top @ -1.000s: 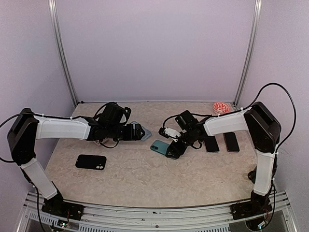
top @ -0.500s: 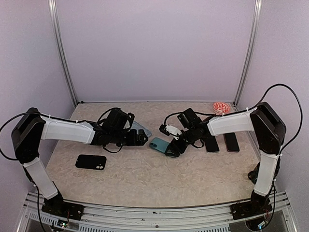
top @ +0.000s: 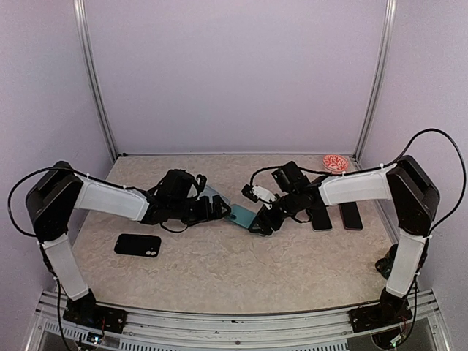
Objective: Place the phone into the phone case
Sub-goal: Pick up the phone at the center of the board, then pass from the right arm to the left, then pass from the left arm to the right, then pass from the right arm to the left
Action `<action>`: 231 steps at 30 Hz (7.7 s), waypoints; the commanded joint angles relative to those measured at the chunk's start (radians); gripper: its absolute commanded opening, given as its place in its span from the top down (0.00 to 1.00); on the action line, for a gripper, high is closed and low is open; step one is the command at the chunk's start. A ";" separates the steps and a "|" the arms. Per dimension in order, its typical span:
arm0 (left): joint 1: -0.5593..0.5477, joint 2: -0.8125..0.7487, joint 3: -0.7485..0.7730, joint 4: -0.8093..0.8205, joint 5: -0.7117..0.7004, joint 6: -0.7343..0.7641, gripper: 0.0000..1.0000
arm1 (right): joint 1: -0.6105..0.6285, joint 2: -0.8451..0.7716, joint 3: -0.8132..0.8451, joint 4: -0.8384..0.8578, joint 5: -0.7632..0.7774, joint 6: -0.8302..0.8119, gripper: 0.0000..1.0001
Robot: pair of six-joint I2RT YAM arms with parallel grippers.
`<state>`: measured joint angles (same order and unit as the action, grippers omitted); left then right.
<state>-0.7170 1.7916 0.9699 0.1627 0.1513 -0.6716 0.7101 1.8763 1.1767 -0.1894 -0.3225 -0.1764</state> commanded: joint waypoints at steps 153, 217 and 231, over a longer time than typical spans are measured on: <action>0.066 -0.123 -0.142 0.431 0.175 -0.610 0.76 | 0.427 0.065 -0.259 0.917 1.171 -0.518 1.00; 0.065 -0.596 -0.077 0.004 0.525 0.439 0.01 | 0.178 -0.524 -0.282 0.280 -0.158 0.123 1.00; 0.011 -0.527 0.009 -0.159 0.556 0.537 0.01 | 0.164 -0.494 -0.264 0.269 -0.317 0.124 1.00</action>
<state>-0.6991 1.2491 0.9440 0.0547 0.6769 -0.1734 0.8879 1.3773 0.8867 0.0517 -0.5797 -0.0582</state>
